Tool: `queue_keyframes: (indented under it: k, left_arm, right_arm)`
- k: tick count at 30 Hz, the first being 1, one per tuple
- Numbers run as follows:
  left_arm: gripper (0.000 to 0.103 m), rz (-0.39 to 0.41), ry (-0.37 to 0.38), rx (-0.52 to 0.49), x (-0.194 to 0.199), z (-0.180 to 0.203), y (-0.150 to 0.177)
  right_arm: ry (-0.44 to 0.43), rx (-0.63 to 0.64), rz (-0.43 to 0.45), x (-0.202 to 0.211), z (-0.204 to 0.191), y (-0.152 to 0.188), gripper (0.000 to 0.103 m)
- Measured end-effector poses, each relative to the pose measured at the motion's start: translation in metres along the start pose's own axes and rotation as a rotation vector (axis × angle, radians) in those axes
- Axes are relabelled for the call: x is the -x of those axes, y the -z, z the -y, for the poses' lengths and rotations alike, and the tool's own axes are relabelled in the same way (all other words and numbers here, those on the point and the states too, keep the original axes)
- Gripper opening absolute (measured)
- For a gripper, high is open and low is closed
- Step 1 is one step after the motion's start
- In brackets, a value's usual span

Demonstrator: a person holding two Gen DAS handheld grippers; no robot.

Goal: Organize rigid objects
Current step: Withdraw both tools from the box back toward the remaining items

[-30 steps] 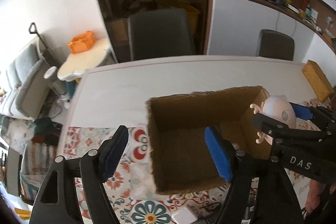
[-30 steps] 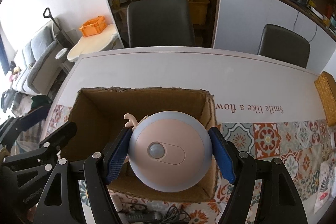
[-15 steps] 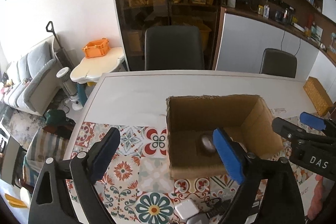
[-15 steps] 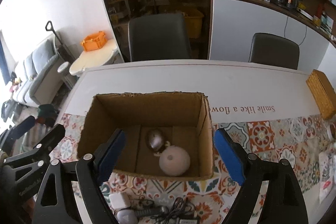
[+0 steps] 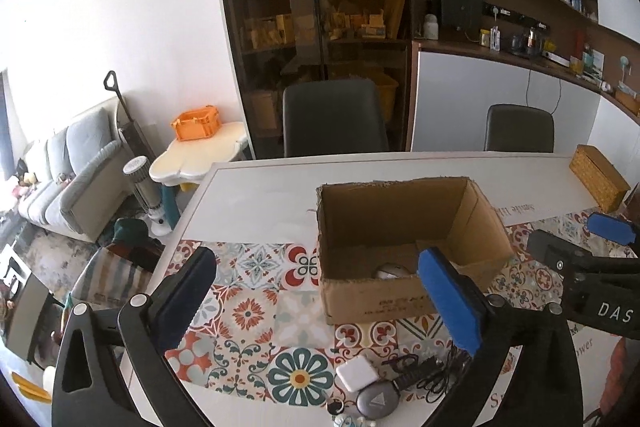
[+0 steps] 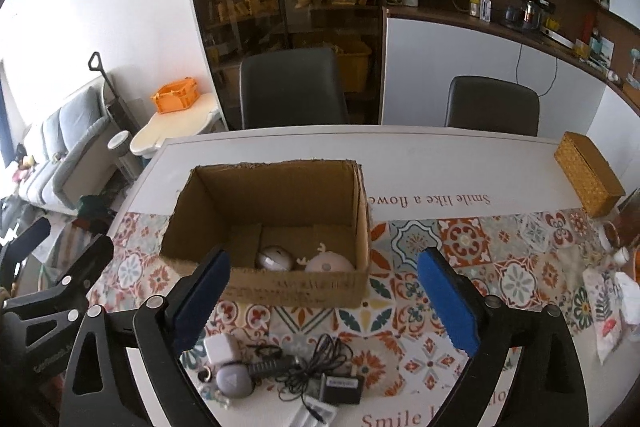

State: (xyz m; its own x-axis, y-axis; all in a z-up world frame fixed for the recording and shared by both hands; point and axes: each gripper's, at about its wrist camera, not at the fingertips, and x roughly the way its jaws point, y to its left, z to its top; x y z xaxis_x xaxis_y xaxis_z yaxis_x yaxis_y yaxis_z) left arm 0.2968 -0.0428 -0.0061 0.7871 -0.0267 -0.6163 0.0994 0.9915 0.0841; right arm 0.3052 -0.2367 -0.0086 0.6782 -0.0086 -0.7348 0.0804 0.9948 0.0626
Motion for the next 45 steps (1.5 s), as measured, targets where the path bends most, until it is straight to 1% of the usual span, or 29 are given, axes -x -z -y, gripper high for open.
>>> queue_keyframes:
  k: [10, 15, 17, 22, 27, 33, 36, 41, 45]
  left_arm:
    - [0.103, -0.009, -0.023, 0.004, 0.018, 0.003, 0.028]
    - [0.103, -0.056, 0.004, 0.021, 0.018, 0.006, 0.044]
    - [0.103, -0.074, -0.002, 0.023, 0.018, 0.006, 0.051]
    - [0.103, -0.132, 0.013, 0.032, 0.013, 0.008, 0.069]
    - [0.103, -0.192, 0.011, 0.042, 0.004, 0.009, 0.085]
    - [0.103, -0.263, 0.013, 0.015, -0.011, 0.017, 0.103]
    - [0.103, -0.288, 0.013, -0.001, -0.018, 0.020, 0.109]
    - [0.103, -0.327, 0.011, -0.019, -0.030, 0.026, 0.117]
    - [0.103, -0.359, 0.003, -0.033, -0.043, 0.030, 0.124]
  right_arm:
    - [-0.027, -0.037, -0.029, 0.018, 0.013, 0.040, 0.097]
    - [-0.033, -0.055, -0.059, 0.020, 0.020, 0.056, 0.097]
    - [-0.038, -0.064, -0.074, 0.019, 0.022, 0.061, 0.097]
    - [-0.044, -0.073, -0.117, 0.016, 0.025, 0.079, 0.097]
    - [-0.051, -0.054, -0.168, 0.008, 0.022, 0.096, 0.097]
    - [-0.054, -0.052, -0.240, -0.009, 0.023, 0.112, 0.097]
    - [-0.055, -0.049, -0.282, -0.019, 0.024, 0.121, 0.097]
    - [-0.057, -0.049, -0.323, -0.033, 0.026, 0.128, 0.097]
    - [-0.064, -0.060, -0.365, -0.048, 0.030, 0.134, 0.095]
